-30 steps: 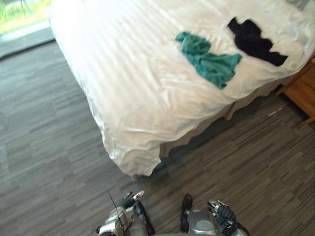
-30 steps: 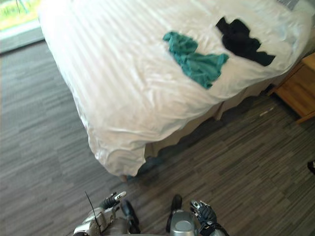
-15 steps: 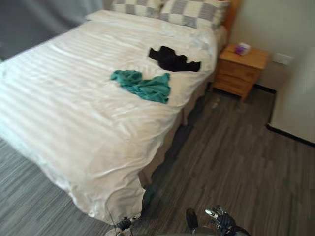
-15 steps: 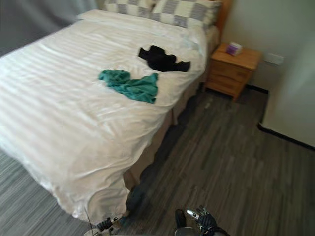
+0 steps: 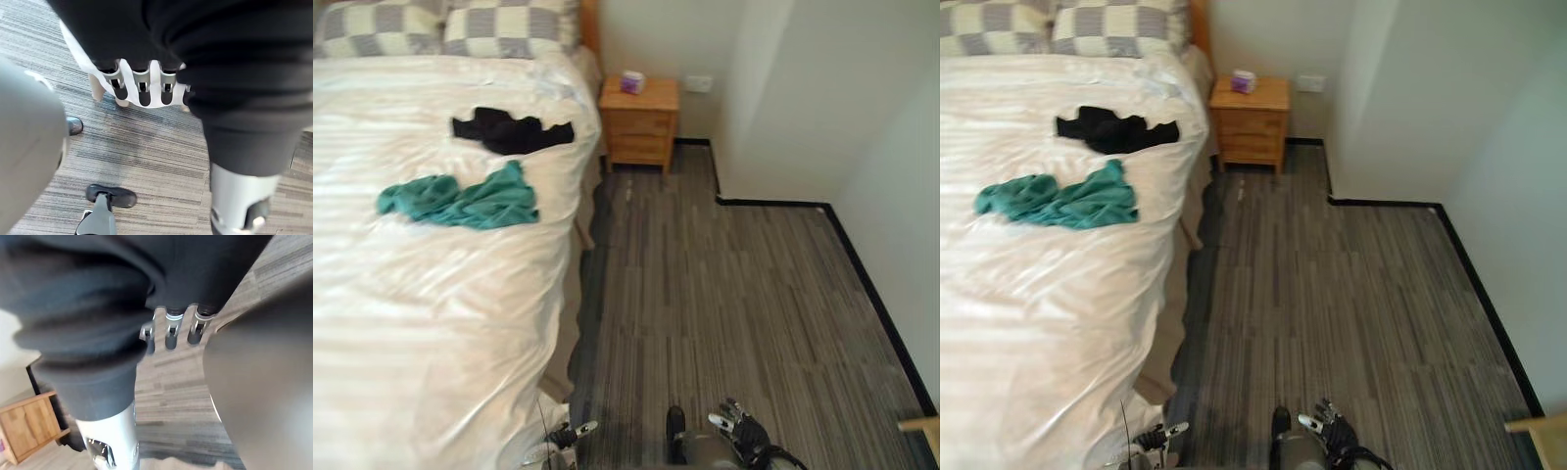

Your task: Tidy the bed and pick cloth on bed and put in laundry

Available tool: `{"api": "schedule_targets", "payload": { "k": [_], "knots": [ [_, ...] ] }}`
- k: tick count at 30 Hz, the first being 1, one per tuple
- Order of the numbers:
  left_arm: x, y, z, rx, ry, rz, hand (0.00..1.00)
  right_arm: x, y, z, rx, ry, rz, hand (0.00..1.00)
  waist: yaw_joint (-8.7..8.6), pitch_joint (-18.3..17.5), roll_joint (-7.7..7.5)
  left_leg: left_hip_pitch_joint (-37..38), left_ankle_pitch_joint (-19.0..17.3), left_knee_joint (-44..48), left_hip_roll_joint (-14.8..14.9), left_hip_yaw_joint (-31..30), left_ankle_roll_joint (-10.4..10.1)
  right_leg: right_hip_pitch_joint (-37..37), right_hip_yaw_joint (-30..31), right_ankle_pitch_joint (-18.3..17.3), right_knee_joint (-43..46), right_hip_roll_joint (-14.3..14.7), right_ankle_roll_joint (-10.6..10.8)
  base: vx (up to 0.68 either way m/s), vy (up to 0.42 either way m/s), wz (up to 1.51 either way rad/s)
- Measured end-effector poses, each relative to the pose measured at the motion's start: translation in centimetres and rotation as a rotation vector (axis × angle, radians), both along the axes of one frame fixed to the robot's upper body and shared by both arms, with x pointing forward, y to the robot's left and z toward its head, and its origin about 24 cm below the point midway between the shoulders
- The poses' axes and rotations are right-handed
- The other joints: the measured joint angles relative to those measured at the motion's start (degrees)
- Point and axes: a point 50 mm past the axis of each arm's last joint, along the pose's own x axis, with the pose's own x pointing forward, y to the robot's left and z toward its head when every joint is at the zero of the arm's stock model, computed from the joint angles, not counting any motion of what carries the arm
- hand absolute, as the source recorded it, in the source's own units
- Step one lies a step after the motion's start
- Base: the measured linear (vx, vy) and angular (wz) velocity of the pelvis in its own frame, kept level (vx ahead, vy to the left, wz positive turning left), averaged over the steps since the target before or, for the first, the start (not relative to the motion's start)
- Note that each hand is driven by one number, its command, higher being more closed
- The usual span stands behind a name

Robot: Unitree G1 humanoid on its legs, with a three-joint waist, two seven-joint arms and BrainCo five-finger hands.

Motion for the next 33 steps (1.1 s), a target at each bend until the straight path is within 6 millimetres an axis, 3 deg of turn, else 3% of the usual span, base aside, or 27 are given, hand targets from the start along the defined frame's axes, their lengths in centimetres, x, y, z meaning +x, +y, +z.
{"api": "schedule_targets", "payload": {
  "k": [2,6,7,15,19,20,24,25,26,27,28,29,30,31,32,33],
  "knots": [
    [-0.4,0.4,-0.1,0.012,0.018,0.034,0.00,-0.9,0.0,-0.4,0.002,0.037,-0.030,0.00,0.53,-0.9,1.91,-0.7,1.4,1.3,2.0,-0.4,0.6,4.3,2.9,6.7,-11.4,3.9,0.1,0.00,-0.047,-0.91],
    [-0.1,-0.1,-0.1,-0.011,0.007,0.038,0.00,-1.2,0.1,-0.6,-0.011,0.067,-0.018,0.00,-0.07,-0.7,1.13,-1.3,2.5,1.1,1.1,-4.7,1.4,10.8,5.1,13.7,-24.5,4.4,-0.1,0.01,-0.028,-0.31],
    [-1.4,-0.4,-0.6,-0.019,0.087,0.016,0.00,-2.0,0.2,-1.1,-0.036,0.134,-0.025,0.00,-0.62,-4.0,2.11,-0.4,1.9,3.9,0.2,-4.9,-1.4,16.1,5.4,16.7,-31.3,3.2,2.7,0.00,0.000,0.00],
    [-1.4,-0.4,-0.6,-0.024,0.086,0.021,0.00,-2.2,0.2,-1.2,-0.035,0.138,-0.036,0.00,-0.96,-4.0,2.09,-0.4,2.1,3.6,0.2,-4.8,-1.7,16.1,4.8,16.9,-31.0,2.8,2.8,0.00,0.000,0.03],
    [-1.5,-0.3,-0.6,-0.023,0.085,0.025,0.00,-2.1,0.3,-1.2,-0.026,0.134,-0.087,0.00,-1.24,-3.3,1.40,0.9,3.5,1.8,-0.1,-4.3,-3.0,17.0,2.7,17.0,-30.9,2.1,2.8,-0.01,0.010,0.19],
    [-1.6,-0.2,-0.6,-0.022,0.083,0.027,0.00,-2.0,0.3,-1.1,-0.021,0.129,-0.095,0.00,-1.02,-2.5,1.21,1.5,3.7,1.8,0.3,-3.9,-3.1,16.3,1.8,16.1,-28.6,2.2,2.4,-0.06,-0.028,0.01],
    [-2.4,1.8,-0.4,0.022,0.052,0.057,0.00,-1.7,0.9,-1.0,0.023,0.098,-0.147,0.00,-1.12,-0.3,-1.10,1.6,3.4,5.0,1.5,-0.6,-4.2,8.9,-3.3,3.6,-9.0,0.4,-0.2,-0.09,-0.118,0.04],
    [-2.7,1.7,-0.3,0.018,0.040,0.065,0.00,-1.6,0.6,-0.8,0.019,0.084,-0.150,0.00,-2.11,-0.5,-0.13,1.5,0.2,6.9,4.0,2.7,-8.4,8.8,-5.9,1.1,-5.7,0.7,-1.3,-0.05,-0.171,0.22],
    [-3.3,1.5,-0.4,0.009,0.045,0.076,0.00,-1.4,0.4,-0.7,0.012,0.075,-0.138,0.00,-2.61,-0.6,0.38,1.1,-1.5,8.7,5.6,5.5,-9.3,8.5,-6.8,0.3,-4.6,1.0,-1.2,-0.04,-0.134,0.10],
    [-3.0,1.8,-0.3,0.000,0.018,0.114,0.00,-1.0,0.4,-0.5,0.000,0.065,-0.100,0.00,-2.49,0.0,0.35,-2.1,-2.0,19.3,8.5,7.5,-8.0,7.8,-6.1,-1.1,-3.6,1.8,-1.9,-0.02,-0.271,-0.45],
    [-2.3,2.1,0.0,0.007,-0.023,0.125,0.00,-1.0,0.2,-0.6,-0.014,0.075,-0.066,0.00,-1.25,0.1,0.67,-9.3,3.8,34.5,11.9,5.4,-2.4,8.9,-4.6,-1.1,-6.0,3.3,-2.2,0.02,-0.284,-0.68],
    [-2.5,1.9,0.0,0.003,-0.018,0.123,0.00,-1.0,0.0,-0.6,-0.022,0.077,-0.055,0.00,-1.11,0.2,1.96,-12.3,8.4,39.4,13.7,3.2,-0.3,11.2,-4.6,-1.0,-9.0,4.2,-2.3,0.13,-0.281,-1.07],
    [-2.0,1.7,0.1,0.001,-0.059,0.130,0.00,-0.2,-0.3,-0.2,-0.026,0.050,-0.043,0.00,-0.39,1.6,2.17,-16.9,13.1,48.2,15.3,0.2,-0.8,12.5,-5.3,-3.0,-6.5,3.7,-3.8,0.30,-0.062,-0.97],
    [-1.5,2.1,0.4,0.010,-0.092,0.137,0.00,0.1,-0.7,-0.1,-0.036,0.045,-0.040,0.00,-0.33,3.2,2.63,-19.0,11.2,52.1,14.2,-2.3,-2.3,14.3,-4.1,-2.0,-7.0,3.1,-4.3,0.28,-0.057,-1.10],
    [-1.4,1.6,0.3,-0.011,-0.092,0.131,0.00,0.5,-1.3,0.1,-0.046,0.038,-0.053,0.00,-0.53,4.6,4.47,-20.6,9.5,53.0,13.1,-4.3,-3.2,15.9,-2.6,-2.5,-7.5,4.2,-5.0,0.28,-0.041,-1.02],
    [-1.3,0.9,0.3,-0.044,-0.102,0.140,0.00,0.6,-1.6,0.1,-0.050,0.035,-0.063,0.00,-0.40,5.3,5.12,-22.6,8.9,51.0,10.7,-4.5,-3.2,17.1,-1.1,-2.6,-7.9,4.6,-5.2,0.15,-0.069,-0.82]
  ]
}}
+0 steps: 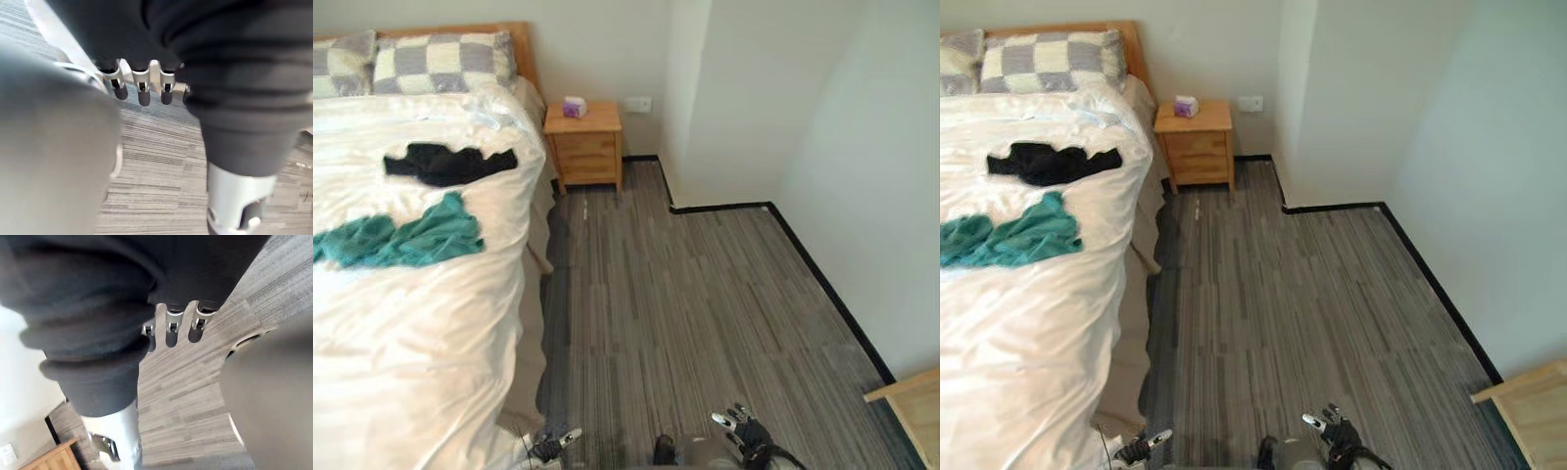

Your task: Tidy the bed and pick cloth on bed and put in laundry

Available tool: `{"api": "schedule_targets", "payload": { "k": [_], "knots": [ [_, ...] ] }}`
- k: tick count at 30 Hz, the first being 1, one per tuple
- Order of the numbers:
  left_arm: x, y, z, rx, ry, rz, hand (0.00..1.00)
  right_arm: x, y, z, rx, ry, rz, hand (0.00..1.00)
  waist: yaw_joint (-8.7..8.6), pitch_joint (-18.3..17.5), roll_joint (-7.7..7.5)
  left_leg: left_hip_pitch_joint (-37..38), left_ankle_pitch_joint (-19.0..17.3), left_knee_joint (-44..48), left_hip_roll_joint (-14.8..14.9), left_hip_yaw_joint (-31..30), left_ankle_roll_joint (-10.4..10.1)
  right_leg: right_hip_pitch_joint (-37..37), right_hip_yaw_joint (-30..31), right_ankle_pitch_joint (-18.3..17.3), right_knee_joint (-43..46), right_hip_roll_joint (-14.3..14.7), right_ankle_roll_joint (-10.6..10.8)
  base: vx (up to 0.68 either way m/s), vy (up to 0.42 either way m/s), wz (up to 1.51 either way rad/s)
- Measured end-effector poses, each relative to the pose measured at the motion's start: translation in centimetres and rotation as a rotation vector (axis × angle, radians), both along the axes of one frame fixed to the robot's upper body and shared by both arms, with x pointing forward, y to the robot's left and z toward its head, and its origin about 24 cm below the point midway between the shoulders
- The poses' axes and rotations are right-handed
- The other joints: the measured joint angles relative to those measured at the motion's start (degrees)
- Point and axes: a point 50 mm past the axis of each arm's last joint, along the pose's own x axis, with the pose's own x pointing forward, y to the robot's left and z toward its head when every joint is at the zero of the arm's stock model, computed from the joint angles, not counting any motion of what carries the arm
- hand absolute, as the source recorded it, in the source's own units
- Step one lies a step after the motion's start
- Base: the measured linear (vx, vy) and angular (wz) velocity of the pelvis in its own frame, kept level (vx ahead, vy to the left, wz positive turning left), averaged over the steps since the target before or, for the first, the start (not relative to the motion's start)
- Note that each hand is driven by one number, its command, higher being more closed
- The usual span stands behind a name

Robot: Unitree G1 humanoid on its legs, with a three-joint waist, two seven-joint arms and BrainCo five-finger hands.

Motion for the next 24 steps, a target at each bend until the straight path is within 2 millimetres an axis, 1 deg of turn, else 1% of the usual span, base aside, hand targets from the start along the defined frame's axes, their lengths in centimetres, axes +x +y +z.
{"api": "schedule_targets", "payload": {
  "k": [1,2,4,5,6,7,8,9,10,11,12,13,14,15,16,17,18,19,20,21,22,23,24],
  "knots": [
    [0.1,0.0,0.1,-0.005,-0.010,-0.004,0.00,0.0,0.0,0.0,0.002,0.001,-0.007,0.00,0.05,0.2,-0.14,-0.9,-0.3,-2.1,-1.2,0.5,0.5,0.8,0.6,-0.1,-0.5,0.0,0.2,0.24,-0.116,-0.78],
    [0.3,0.1,0.2,-0.004,-0.026,-0.008,0.00,-0.2,0.4,-0.1,0.008,0.003,-0.004,0.00,0.31,0.3,-0.71,-2.2,-0.4,-13.0,-4.5,3.2,0.6,3.2,1.8,-0.3,-3.1,0.4,1.1,0.19,-0.117,-0.45],
    [0.4,0.2,0.2,0.004,-0.030,-0.006,0.00,-0.2,0.6,-0.2,0.011,0.006,0.002,0.00,0.43,0.3,-0.86,-2.3,0.1,-23.8,-6.6,4.8,0.7,5.0,1.9,-0.2,-5.7,0.9,1.4,0.21,-0.099,-0.31],
    [0.5,0.3,0.3,0.008,-0.035,-0.002,0.00,-0.3,0.9,-0.3,0.016,0.009,0.009,0.00,0.82,0.3,-0.96,-1.8,2.8,-38.5,-8.6,7.3,0.2,7.4,1.8,0.2,-9.5,2.1,2.0,0.19,-0.060,-0.19],
    [0.5,0.3,0.3,0.008,-0.035,-0.002,0.00,-0.3,0.9,-0.3,0.015,0.009,0.009,0.00,0.84,0.3,-0.96,-1.8,2.9,-38.9,-8.6,7.4,0.3,7.4,1.8,0.2,-9.6,2.1,2.0,0.33,-0.064,-0.25],
    [0.7,0.3,0.4,0.010,-0.046,-0.004,0.00,-0.6,0.9,-0.3,0.012,0.016,0.012,0.00,1.81,0.3,-0.95,-1.6,7.0,-48.3,-8.9,10.6,0.7,10.0,1.7,0.5,-12.7,4.1,2.6,0.25,-0.023,-0.14],
    [0.8,0.3,0.4,0.010,-0.047,-0.004,0.00,-0.7,0.8,-0.4,0.011,0.019,0.013,0.00,2.05,0.3,-1.02,-1.6,8.1,-50.0,-8.8,11.4,1.2,11.0,1.7,0.4,-13.6,4.8,2.5,0.43,-0.029,-0.24],
    [1.2,0.6,0.5,0.012,-0.057,0.002,0.00,-0.8,0.9,-0.4,0.013,0.026,0.016,0.00,3.10,0.3,-2.34,-1.1,11.1,-50.3,-8.6,12.2,5.3,13.0,2.5,-0.2,-14.5,5.1,2.2,0.38,-0.011,-0.20],
    [1.6,0.6,0.6,0.013,-0.061,-0.001,0.00,-0.5,1.1,-0.4,0.008,0.021,0.038,0.00,3.23,0.0,-3.92,-1.4,11.6,-48.9,-9.2,13.2,6.5,13.5,3.6,-0.9,-14.3,4.4,2.4,0.42,-0.003,-0.20],
    [1.7,0.8,0.7,0.016,-0.066,0.000,0.00,-0.2,1.2,-0.3,0.004,0.016,0.056,0.00,3.16,-0.1,-4.51,-2.1,11.2,-47.5,-9.3,13.2,7.1,13.4,4.1,-1.4,-14.1,4.1,2.2,0.53,0.018,-0.17],
    [1.8,1.1,0.7,0.020,-0.061,0.002,0.00,0.5,1.3,-0.1,-0.001,0.004,0.073,0.00,2.96,-0.2,-5.35,-3.3,9.7,-44.6,-9.7,13.8,9.5,13.5,4.9,-2.5,-13.4,3.3,2.4,0.59,0.046,-0.17],
    [1.9,1.0,0.7,0.016,-0.053,-0.002,0.00,0.4,1.1,-0.1,-0.006,0.010,0.073,0.00,2.89,-0.4,-5.49,-3.5,8.7,-43.7,-10.5,14.5,10.9,13.0,4.9,-3.8,-11.0,2.6,4.4,0.58,0.053,-0.17],
    [1.9,1.0,0.6,0.016,-0.046,-0.005,0.00,0.3,1.1,-0.2,-0.007,0.013,0.073,0.00,2.87,-0.4,-5.43,-3.3,8.3,-43.9,-10.8,14.6,11.9,12.1,4.6,-4.8,-8.0,2.4,5.9,0.49,0.055,-0.07],
    [1.9,1.0,0.6,0.015,-0.036,-0.013,0.00,0.2,1.2,-0.2,0.002,0.018,0.075,0.00,2.77,-0.9,-5.76,-1.5,7.4,-44.9,-11.4,15.1,13.5,8.3,2.7,-6.4,2.4,0.8,8.7,0.52,0.056,0.04],
    [1.8,1.2,0.6,0.020,-0.028,-0.015,0.00,0.2,1.8,-0.3,0.026,0.018,0.084,0.00,2.80,-1.1,-6.88,1.3,5.8,-47.0,-12.5,14.5,13.7,2.3,0.5,-5.0,17.1,-1.1,12.7,0.55,0.054,0.11],
    [1.8,1.3,0.5,0.023,-0.026,-0.021,0.00,0.1,2.0,-0.4,0.034,0.026,0.086,0.00,2.70,-1.1,-7.11,2.5,5.1,-47.6,-13.0,13.2,13.1,-0.7,-0.5,-2.5,24.5,-2.4,16.6,0.57,0.055,0.44],
    [1.8,1.4,0.5,0.037,-0.013,-0.057,0.00,-0.4,2.4,-0.7,0.051,0.049,0.080,0.00,2.06,-1.2,-7.55,5.3,4.1,-47.8,-13.9,10.8,12.5,-5.0,-4.1,-2.1,35.6,-6.9,15.7,0.59,0.024,0.70],
    [1.6,1.3,0.4,0.044,0.003,-0.075,0.00,-0.3,2.2,-0.6,0.055,0.042,0.077,0.00,1.51,-1.2,-7.46,7.6,3.2,-48.0,-14.2,9.2,12.0,-6.5,-6.2,-3.1,39.4,-9.6,14.1,0.58,0.005,0.91],
    [1.5,1.2,0.3,0.050,0.017,-0.081,0.00,-0.3,2.0,-0.6,0.047,0.044,0.078,0.00,1.12,-1.1,-7.25,9.6,2.6,-48.4,-14.1,7.4,11.7,-7.5,-7.1,-3.7,40.1,-10.8,13.0,0.59,-0.064,1.15],
    [1.5,1.0,0.3,0.047,0.023,-0.081,0.00,-0.1,1.8,-0.5,0.036,0.038,0.074,0.00,0.60,-0.6,-6.45,13.5,2.1,-50.1,-13.2,3.6,10.8,-8.9,-7.4,-5.4,36.9,-11.2,11.6,0.56,-0.149,1.46],
    [1.5,0.9,0.3,0.042,0.023,-0.072,0.00,0.0,1.7,-0.4,0.035,0.023,0.065,0.00,-0.08,0.0,-5.13,16.0,1.9,-51.3,-11.3,0.3,10.4,-10.2,-7.1,-6.5,29.9,-10.7,11.2,0.65,-0.250,1.56],
    [1.5,0.8,0.3,0.041,0.025,-0.067,0.00,0.2,1.7,-0.3,0.035,0.014,0.060,0.00,-0.20,0.0,-4.72,16.8,1.8,-51.5,-10.0,-1.7,10.1,-11.2,-6.5,-6.5,23.6,-9.9,11.2,0.61,-0.316,1.44],
    [1.6,0.8,0.3,0.041,0.025,-0.065,0.00,0.2,1.7,-0.2,0.038,0.002,0.054,0.00,-0.06,0.0,-4.63,17.5,1.3,-51.5,-8.2,-3.8,9.2,-12.7,-5.0,-5.2,14.0,-9.2,12.0,0.59,-0.372,1.24]
  ]
}}
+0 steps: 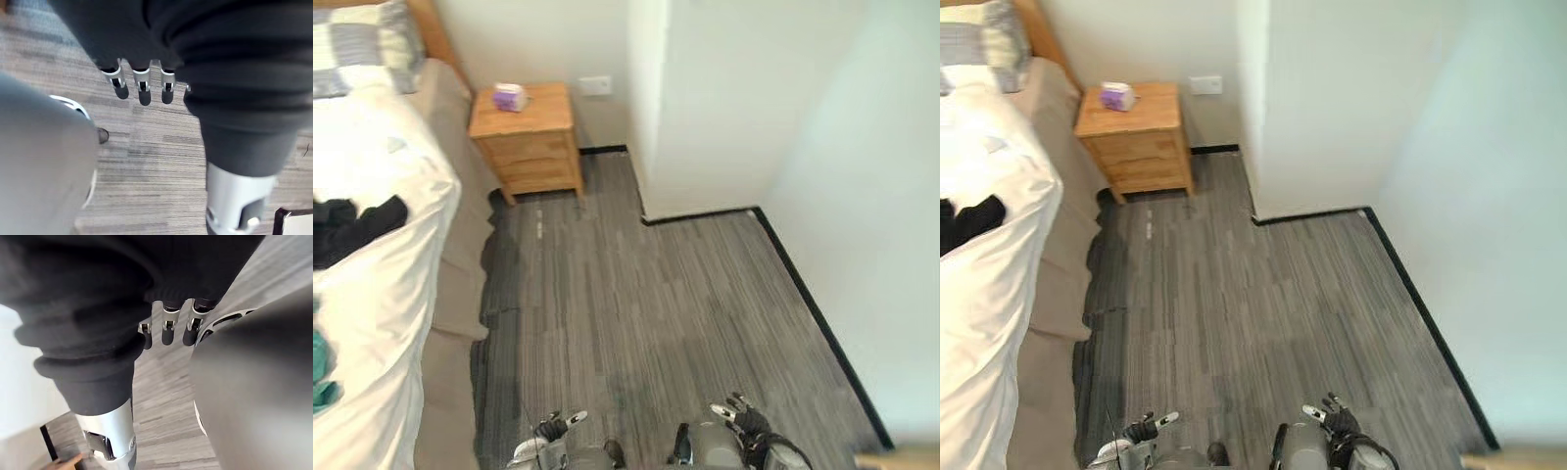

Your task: Tidy the bed and pick cloth on bed and put in laundry

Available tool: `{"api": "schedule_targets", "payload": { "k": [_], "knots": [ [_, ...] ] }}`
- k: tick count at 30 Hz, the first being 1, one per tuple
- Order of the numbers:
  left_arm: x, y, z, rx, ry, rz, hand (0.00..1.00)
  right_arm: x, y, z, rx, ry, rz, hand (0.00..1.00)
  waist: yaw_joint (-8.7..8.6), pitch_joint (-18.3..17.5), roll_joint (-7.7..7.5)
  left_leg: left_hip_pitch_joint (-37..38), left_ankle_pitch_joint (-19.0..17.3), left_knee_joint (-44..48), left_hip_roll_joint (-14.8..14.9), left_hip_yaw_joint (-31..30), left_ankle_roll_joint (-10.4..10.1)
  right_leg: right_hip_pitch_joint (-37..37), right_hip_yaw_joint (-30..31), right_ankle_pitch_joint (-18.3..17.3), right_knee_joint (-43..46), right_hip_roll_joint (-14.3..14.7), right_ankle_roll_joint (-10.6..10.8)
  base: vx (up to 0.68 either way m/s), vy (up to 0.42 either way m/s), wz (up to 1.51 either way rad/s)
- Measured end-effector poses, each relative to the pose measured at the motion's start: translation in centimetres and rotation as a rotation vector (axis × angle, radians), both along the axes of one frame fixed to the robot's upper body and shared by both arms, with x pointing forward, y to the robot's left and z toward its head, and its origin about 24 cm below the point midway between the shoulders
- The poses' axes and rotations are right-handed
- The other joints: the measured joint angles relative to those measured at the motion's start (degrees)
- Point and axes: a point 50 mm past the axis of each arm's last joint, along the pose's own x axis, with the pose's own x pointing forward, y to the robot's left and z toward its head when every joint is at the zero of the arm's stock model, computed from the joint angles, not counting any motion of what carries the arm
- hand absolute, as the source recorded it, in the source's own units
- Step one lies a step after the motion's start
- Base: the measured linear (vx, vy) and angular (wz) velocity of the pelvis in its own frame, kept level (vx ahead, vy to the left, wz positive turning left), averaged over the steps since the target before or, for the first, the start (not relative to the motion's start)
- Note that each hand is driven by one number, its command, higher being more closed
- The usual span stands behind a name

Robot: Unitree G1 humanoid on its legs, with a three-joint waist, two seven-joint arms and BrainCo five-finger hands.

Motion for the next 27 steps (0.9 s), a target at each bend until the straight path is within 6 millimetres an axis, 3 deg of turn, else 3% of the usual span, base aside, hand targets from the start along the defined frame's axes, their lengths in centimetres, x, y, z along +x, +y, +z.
{"api": "schedule_targets", "payload": {
  "k": [1,2,3,4,5,6,7,9,10,12,14,16,17,18,19,20,21,22,23,24,25,27],
  "knots": [
    [0.0,0.0,0.0,-0.005,0.000,0.009,0.00,0.1,0.2,0.0,0.003,-0.013,-0.004,0.00,0.05,-0.1,-0.33,0.5,-0.9,0.0,1.2,-1.5,-1.4,-1.5,1.8,3.7,-8.6,0.0,0.4,0.59,-0.428,1.44],
    [0.0,0.1,0.0,-0.015,0.002,0.036,0.00,0.1,0.4,0.1,0.010,-0.031,-0.025,0.00,0.18,-0.1,-0.95,1.5,-3.7,0.4,2.8,-3.7,-6.0,-2.4,6.0,10.6,-20.7,-0.6,1.8,0.40,-0.312,1.01],
    [0.0,0.2,0.0,-0.014,0.002,0.040,0.00,0.1,0.5,0.1,0.014,-0.033,-0.028,0.00,0.28,-0.1,-1.27,1.8,-3.9,0.5,2.8,-3.9,-6.4,-2.4,6.8,11.4,-22.0,-0.8,2.0,0.39,-0.366,0.93],
    [-0.9,1.1,-0.1,-0.009,0.024,0.094,0.00,-0.1,1.4,0.0,0.033,-0.038,-0.032,0.00,1.09,-0.3,-2.98,3.2,-6.8,2.0,2.8,-5.5,-8.8,-2.5,10.6,12.8,-24.7,-1.9,3.3,0.52,-0.524,0.77],
    [-1.3,0.4,-0.4,-0.044,0.040,0.150,0.00,0.0,0.8,0.2,0.019,-0.048,-0.036,0.00,1.58,-0.3,-1.45,5.1,-9.2,4.6,5.3,-6.9,-10.1,-2.9,10.9,17.1,-16.9,-0.4,2.7,0.52,-0.524,0.77],
    [-1.4,0.2,-0.4,-0.050,0.042,0.157,0.00,0.0,0.6,0.2,0.015,-0.047,-0.041,0.00,1.60,-0.5,-1.05,5.1,-9.2,4.8,5.7,-6.6,-10.1,-3.1,10.8,16.7,-15.6,-0.1,2.2,0.52,-0.494,0.70],
    [-1.7,-0.7,-0.6,-0.077,0.048,0.178,0.00,0.1,0.2,0.4,0.002,-0.055,-0.042,0.00,1.60,-0.7,0.29,4.8,-7.7,7.6,6.8,-6.2,-9.1,-3.6,9.6,14.0,-10.5,0.0,-0.5,0.46,-0.426,0.51],
    [-1.9,-1.1,-0.7,-0.096,0.048,0.211,0.00,0.3,-0.3,0.5,-0.013,-0.051,-0.028,0.00,1.59,-1.4,2.05,0.9,-3.6,16.4,8.8,-6.6,-9.2,-2.3,6.8,9.6,-8.0,-0.1,-1.9,0.51,-0.488,0.55],
    [-1.9,-1.1,-0.6,-0.096,0.044,0.224,0.00,0.2,-0.4,0.5,-0.014,-0.045,-0.026,0.00,1.55,-1.4,2.16,-1.4,-1.7,21.0,9.6,-6.7,-9.1,-1.3,6.2,8.7,-7.9,-0.1,-2.3,0.30,-0.276,0.51],
    [-1.1,-0.4,-0.2,-0.078,-0.020,0.264,0.00,-0.5,-0.7,0.3,-0.023,-0.021,-0.013,0.00,1.72,-1.0,2.86,-9.7,6.3,39.1,14.5,-6.3,-10.2,5.9,2.5,6.4,-11.0,1.1,-3.9,0.35,-0.277,0.70],
    [-0.8,-0.3,0.0,-0.074,-0.041,0.258,0.00,-0.7,-0.6,0.2,-0.015,0.002,-0.009,0.00,1.93,-0.9,2.89,-13.2,3.7,46.7,15.8,-3.2,-9.9,11.9,0.9,6.3,-14.9,1.6,-4.6,0.34,-0.202,0.39],
    [-0.7,-0.2,0.0,-0.076,-0.050,0.252,0.00,-0.9,-0.4,0.0,-0.011,0.019,0.004,0.00,2.37,-0.9,2.77,-15.7,-1.1,43.3,13.7,5.0,-9.3,17.8,0.2,6.1,-19.9,1.2,-4.5,0.35,-0.102,0.13],
    [-0.7,-0.2,0.0,-0.075,-0.053,0.249,0.00,-0.9,-0.3,0.0,-0.010,0.022,0.011,0.00,2.62,-0.8,2.67,-16.4,-1.6,40.8,12.6,6.7,-8.7,18.6,0.1,6.1,-20.6,0.9,-4.4,0.40,0.004,0.05],
    [-0.6,-0.5,0.0,-0.084,-0.057,0.239,0.00,-0.8,-0.1,0.0,-0.009,0.027,0.037,0.00,3.11,-0.7,2.09,-17.9,-1.6,31.5,9.1,10.3,-8.5,19.7,-0.2,5.9,-21.7,-0.4,-3.9,0.41,0.077,0.09],
    [-0.8,-0.2,0.0,-0.081,-0.050,0.218,0.00,-1.2,0.0,-0.3,0.003,0.046,0.045,0.00,3.04,-0.5,1.42,-18.4,-0.5,19.6,5.4,12.8,-9.1,20.4,-0.9,5.1,-21.8,-1.9,-2.7,0.28,0.072,0.16],
    [-0.9,-0.2,-0.1,-0.081,-0.043,0.212,0.00,-1.3,0.1,-0.3,0.006,0.054,0.043,0.00,2.94,-0.5,1.38,-18.3,1.2,13.3,3.9,13.6,-9.7,21.0,-1.4,4.7,-22.3,-2.2,-2.1,0.37,0.138,0.24],
    [-1.1,-0.2,-0.1,-0.080,-0.039,0.211,0.00,-1.5,-0.1,-0.4,0.004,0.067,0.038,0.00,3.37,-0.3,1.67,-18.3,8.3,2.8,2.2,14.4,-8.8,23.0,-1.9,4.0,-23.9,-2.1,-1.1,0.43,0.173,0.20],
    [-1.0,0.0,-0.1,-0.074,-0.041,0.212,0.00,-1.7,0.2,-0.6,0.010,0.081,0.051,0.00,4.14,-0.4,0.89,-17.4,10.9,1.7,0.5,14.5,-5.0,25.2,-1.6,3.5,-26.2,-2.5,-0.4,0.51,0.189,0.19],
    [-0.9,0.3,0.0,-0.066,-0.045,0.207,0.00,-1.7,0.4,-0.6,0.014,0.082,0.060,0.00,4.27,-0.7,0.63,-17.6,10.0,2.3,-0.1,14.5,-4.4,25.8,-1.4,3.5,-27.4,-2.4,-0.7,0.46,0.123,0.27],
    [-0.1,0.6,0.3,-0.060,-0.074,0.204,0.00,-1.2,1.1,-0.7,0.027,0.078,0.087,0.00,4.36,-0.3,-0.83,-20.3,7.7,8.4,0.3,14.3,-2.7,26.9,-0.4,5.4,-30.3,-2.0,-1.4,0.41,0.098,0.38],
    [0.6,0.8,0.5,-0.054,-0.094,0.199,0.00,-0.9,1.2,-0.6,0.035,0.075,0.104,0.00,4.79,0.6,-0.78,-22.7,4.7,15.3,2.1,15.1,-2.9,28.7,0.4,7.6,-32.5,-2.1,-1.6,0.41,0.118,0.35],
    [0.9,1.5,0.8,-0.039,-0.112,0.207,0.00,-0.2,1.4,-0.5,0.045,0.071,0.105,0.00,5.03,1.5,-1.22,-25.2,3.9,25.0,5.3,18.2,-3.9,30.0,1.4,9.3,-31.8,-2.6,-2.0,0.30,0.145,0.08]
  ]
}}
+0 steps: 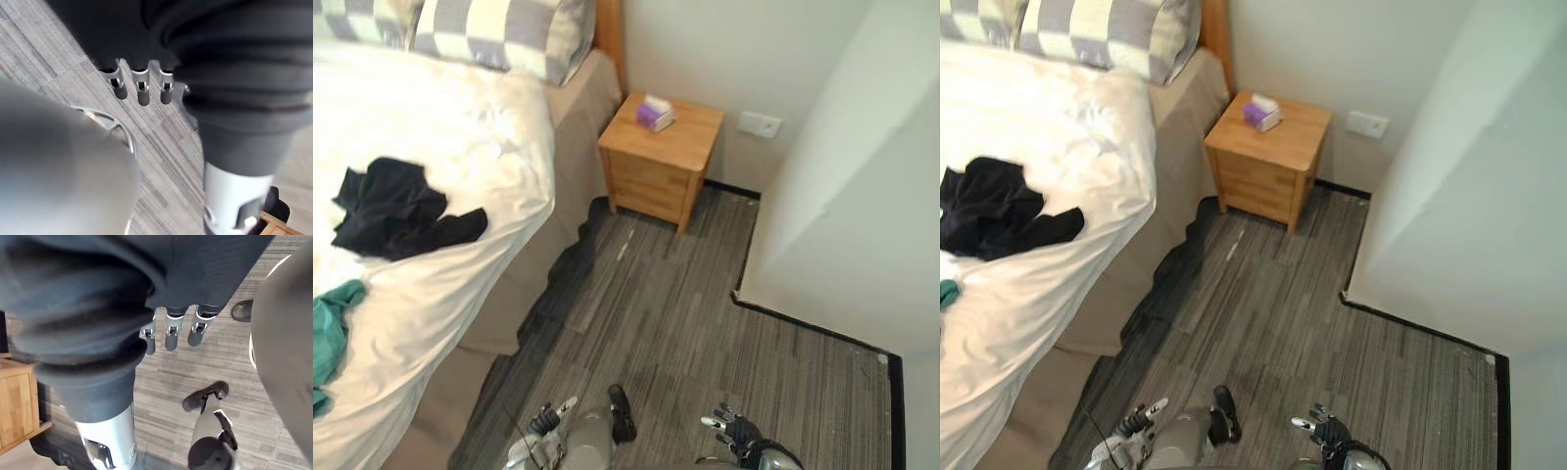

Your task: Tidy the bed and pick cloth on bed and put in laundry

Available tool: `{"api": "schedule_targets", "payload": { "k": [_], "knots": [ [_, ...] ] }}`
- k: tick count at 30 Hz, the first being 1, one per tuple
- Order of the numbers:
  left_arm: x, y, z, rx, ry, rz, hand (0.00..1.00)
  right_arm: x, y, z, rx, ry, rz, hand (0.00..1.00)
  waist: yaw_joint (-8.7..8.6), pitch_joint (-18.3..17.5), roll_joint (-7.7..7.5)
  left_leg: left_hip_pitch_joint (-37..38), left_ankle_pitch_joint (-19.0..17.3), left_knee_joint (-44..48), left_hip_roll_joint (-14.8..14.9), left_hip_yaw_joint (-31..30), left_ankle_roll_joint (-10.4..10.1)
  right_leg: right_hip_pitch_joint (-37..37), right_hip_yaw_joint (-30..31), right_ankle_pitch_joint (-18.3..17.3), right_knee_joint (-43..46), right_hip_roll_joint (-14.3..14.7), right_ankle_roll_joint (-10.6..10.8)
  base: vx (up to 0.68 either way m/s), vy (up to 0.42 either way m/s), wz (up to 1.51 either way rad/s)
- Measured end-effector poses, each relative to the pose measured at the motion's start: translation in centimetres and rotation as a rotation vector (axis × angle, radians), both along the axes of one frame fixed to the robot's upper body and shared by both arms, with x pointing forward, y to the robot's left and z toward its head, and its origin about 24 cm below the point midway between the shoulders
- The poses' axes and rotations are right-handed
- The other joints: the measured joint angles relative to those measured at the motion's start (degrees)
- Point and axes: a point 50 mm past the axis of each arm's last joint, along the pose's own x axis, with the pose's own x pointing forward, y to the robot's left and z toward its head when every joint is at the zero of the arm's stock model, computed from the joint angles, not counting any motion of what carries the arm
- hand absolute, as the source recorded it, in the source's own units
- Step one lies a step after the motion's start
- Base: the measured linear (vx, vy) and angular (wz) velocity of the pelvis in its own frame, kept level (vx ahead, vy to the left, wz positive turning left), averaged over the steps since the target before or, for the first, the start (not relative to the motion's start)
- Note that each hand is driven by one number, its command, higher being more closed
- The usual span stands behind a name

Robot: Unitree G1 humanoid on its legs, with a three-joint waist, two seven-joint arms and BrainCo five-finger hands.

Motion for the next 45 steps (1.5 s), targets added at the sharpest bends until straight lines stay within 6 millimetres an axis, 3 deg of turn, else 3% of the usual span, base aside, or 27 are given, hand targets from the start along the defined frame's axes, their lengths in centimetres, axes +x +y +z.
{"api": "schedule_targets", "payload": {
  "k": [1,2,4,5,7,8,10,12,13,14,16,17,19,22,23,24,26,29,31,32,34,35,36,38,40,42,45],
  "knots": [
    [-0.1,0.4,0.0,0.014,0.007,-0.003,0.00,0.4,0.0,0.1,0.003,-0.011,0.000,0.00,0.55,-0.4,0.16,0.1,-1.4,-2.5,-0.3,0.1,-0.5,-0.4,0.8,-0.1,1.6,-0.6,0.2,0.27,0.187,-0.26],
    [-1.1,-0.6,-0.7,-0.023,0.067,-0.013,0.00,0.8,-0.7,0.4,-0.012,-0.024,-0.013,0.00,0.07,-1.5,1.46,3.3,-3.6,-11.4,-2.6,-0.3,2.0,-2.8,1.2,-2.4,9.4,-1.7,2.1,0.23,0.203,-0.21],
    [-1.2,-0.2,-0.6,-0.002,0.083,-0.043,0.00,1.3,-0.5,0.5,-0.002,-0.040,-0.020,0.00,-1.03,-0.9,0.19,6.8,-3.5,-16.1,-6.5,0.2,2.0,-10.7,2.8,-3.9,29.3,-6.1,5.4,0.25,0.194,0.23],
    [-1.2,0.3,-0.6,0.020,0.097,-0.070,0.00,1.2,0.0,0.4,0.011,-0.042,-0.024,0.00,-1.97,-0.2,-1.18,10.1,-3.5,-18.0,-8.9,-0.4,2.0,-15.7,4.7,-1.2,43.2,-8.4,8.9,0.29,0.126,0.58],
    [-1.3,0.8,-0.5,0.043,0.117,-0.104,0.00,1.4,-0.1,0.6,0.005,-0.072,-0.021,0.00,-2.08,0.3,-2.28,14.5,-3.8,-20.0,-11.1,-2.0,2.3,-19.5,5.2,-1.7,53.9,-9.6,8.6,0.28,0.082,0.52],
    [-1.4,0.7,-0.6,0.046,0.127,-0.135,0.00,1.6,-0.3,0.7,-0.006,-0.094,-0.023,0.00,-2.05,0.4,-2.14,18.6,-4.0,-22.4,-12.1,-3.9,2.2,-22.3,3.5,-4.5,56.8,-8.9,6.7,0.32,0.044,0.60],
    [-1.2,0.4,-0.6,0.046,0.125,-0.154,0.00,1.9,-0.3,1.0,-0.012,-0.128,-0.023,0.00,-2.51,0.7,-1.59,21.3,-4.3,-24.1,-12.2,-8.1,2.2,-26.1,1.5,-8.8,52.1,-6.5,5.3,0.34,0.000,0.83],
    [-1.1,0.0,-0.6,0.043,0.122,-0.179,0.00,1.6,-0.5,1.1,-0.018,-0.139,-0.031,0.00,-3.91,0.7,-1.15,22.0,-4.3,-24.9,-11.8,-13.1,2.2,-28.6,3.0,-9.1,40.8,-3.1,4.4,0.33,-0.116,1.42],
    [-1.0,-0.7,-0.7,0.021,0.116,-0.174,0.00,1.2,-0.7,1.1,-0.016,-0.145,-0.057,0.00,-4.79,0.7,-1.10,22.1,-4.5,-24.9,-11.5,-16.9,2.0,-30.3,6.6,-7.5,30.1,-0.8,3.4,0.35,-0.137,1.69],
    [-1.0,-0.7,-0.7,0.017,0.110,-0.165,0.00,1.1,-0.7,1.1,-0.013,-0.155,-0.073,0.00,-4.94,0.6,-1.08,22.1,-4.6,-24.8,-11.5,-18.2,1.7,-30.8,8.1,-6.1,26.6,-0.1,3.0,0.39,-0.209,1.54],
    [-1.3,-0.6,-0.7,-0.003,0.093,-0.114,0.00,1.0,-0.2,1.2,0.000,-0.180,-0.100,0.00,-4.98,0.5,-0.92,22.7,-6.9,-21.5,-10.2,-22.9,-1.6,-31.0,13.8,1.1,14.9,1.6,1.9,0.46,-0.310,1.24],
    [-1.7,-0.5,-0.8,-0.005,0.095,-0.099,0.00,1.0,-0.1,1.2,0.000,-0.182,-0.099,0.00,-4.85,0.3,-1.24,23.1,-7.6,-20.9,-10.0,-23.3,-2.4,-30.9,14.1,2.8,14.0,1.6,1.8,0.44,-0.371,1.07],
    [-2.0,-0.2,-0.7,-0.001,0.075,-0.055,0.00,0.1,0.5,0.8,-0.001,-0.161,-0.082,0.00,-3.27,-1.1,-3.08,25.9,-11.7,-17.8,-8.5,-24.5,-6.1,-29.2,13.0,11.7,15.4,1.3,0.1,0.48,-0.446,0.73],
    [-2.8,-2.0,-1.2,-0.056,0.087,-0.026,0.00,0.6,-0.6,1.1,-0.053,-0.165,-0.079,0.00,-2.67,-3.3,1.48,25.2,-11.2,-13.6,-2.8,-22.3,-7.4,-27.8,9.5,7.6,16.7,5.2,-2.3,0.43,-0.415,0.39],
    [-2.9,-2.2,-1.2,-0.070,0.083,-0.001,0.00,0.9,-0.8,1.2,-0.066,-0.167,-0.066,0.00,-2.95,-3.4,2.80,21.4,-9.4,-4.4,-0.2,-21.7,-6.6,-25.3,7.4,4.8,16.2,6.5,-3.4,0.32,-0.363,0.45],
    [-2.9,-2.2,-1.2,-0.077,0.080,0.011,0.00,0.8,-0.8,1.2,-0.067,-0.161,-0.064,0.00,-2.95,-3.4,2.92,19.2,-7.4,1.0,1.0,-21.1,-5.2,-23.9,6.5,4.1,15.4,6.7,-4.0,0.26,-0.340,0.55],
    [-2.9,-1.6,-1.0,-0.068,0.056,0.050,0.00,0.7,-0.7,1.0,-0.074,-0.141,-0.061,0.00,-2.60,-3.2,2.61,13.3,-6.0,13.7,6.3,-14.6,-5.5,-17.1,4.0,3.7,10.8,7.1,-4.8,0.23,-0.300,0.49],
    [-3.5,-1.4,-1.1,-0.057,0.066,0.038,0.00,0.7,-0.5,0.9,-0.093,-0.121,-0.007,0.00,-2.42,-3.3,2.96,12.8,-6.0,9.1,8.6,-1.0,-5.1,-10.7,0.1,4.0,5.2,6.9,-4.4,0.21,-0.214,0.57],
    [-3.5,-1.5,-1.1,-0.062,0.063,0.037,0.00,0.7,-0.3,0.9,-0.099,-0.120,0.017,0.00,-1.96,-3.3,2.87,12.9,-5.9,0.3,7.2,5.7,-5.0,-9.7,-2.4,4.1,3.7,6.9,-4.7,0.19,-0.091,0.63],
    [-3.5,-1.5,-1.1,-0.065,0.065,0.034,0.00,0.7,-0.3,0.9,-0.100,-0.116,0.024,0.00,-2.06,-3.4,2.79,13.4,-4.9,-5.2,5.9,8.1,-3.7,-9.2,-3.7,4.3,3.4,7.0,-4.8,0.17,-0.046,0.68],
    [-3.5,-2.3,-1.2,-0.092,0.064,0.030,0.00,0.9,-0.1,0.9,-0.106,-0.114,0.043,0.00,-1.90,-3.8,3.37,15.9,1.1,-18.4,2.3,10.1,-1.7,-8.0,-6.0,3.6,2.8,7.9,-3.8,0.27,-0.009,0.60],
    [-3.5,-2.4,-1.2,-0.097,0.061,0.027,0.00,1.0,0.1,0.8,-0.103,-0.110,0.047,0.00,-1.84,-3.9,3.41,17.2,2.7,-21.9,0.9,9.7,0.9,-7.7,-6.2,3.1,2.9,7.9,-3.5,0.26,0.061,0.30],
    [-3.3,-1.9,-1.1,-0.085,0.063,0.007,0.00,1.0,0.7,0.7,-0.088,-0.104,0.048,0.00,-1.76,-4.3,2.26,18.7,4.3,-25.0,-1.2,9.3,0.9,-7.7,-6.4,2.4,3.7,6.7,-2.5,0.17,0.104,0.26],
    [-3.2,-1.3,-1.1,-0.061,0.084,-0.052,0.00,1.4,1.4,0.7,-0.068,-0.108,0.046,0.00,-2.22,-4.3,0.30,21.2,4.4,-29.1,-4.7,6.9,1.0,-9.1,-7.5,-2.7,12.7,3.4,-0.6,0.13,0.113,0.47],
    [-2.6,-1.6,-1.1,-0.047,0.117,-0.167,0.00,1.5,1.0,0.7,-0.064,-0.106,-0.017,0.00,-3.15,-4.2,0.01,23.9,3.3,-31.8,-7.5,0.7,2.2,-15.8,-6.5,-6.9,32.9,-1.5,2.0,0.12,0.099,1.12],
    [-2.4,-1.5,-1.2,-0.030,0.155,-0.236,0.00,1.4,0.8,0.7,-0.044,-0.102,-0.061,0.00,-3.95,-4.2,-0.36,24.5,2.8,-31.8,-8.2,-4.1,2.8,-18.0,-4.4,-9.0,36.6,-2.6,2.1,0.18,0.006,1.55],
    [-2.2,-1.5,-1.1,-0.033,0.167,-0.246,0.00,1.1,0.5,0.6,-0.029,-0.099,-0.122,0.00,-4.70,-4.1,-0.61,25.1,2.4,-32.4,-8.7,-10.3,2.7,-21.7,2.0,-8.7,30.9,-1.7,2.4,0.19,-0.063,1.30]
  ]
}}
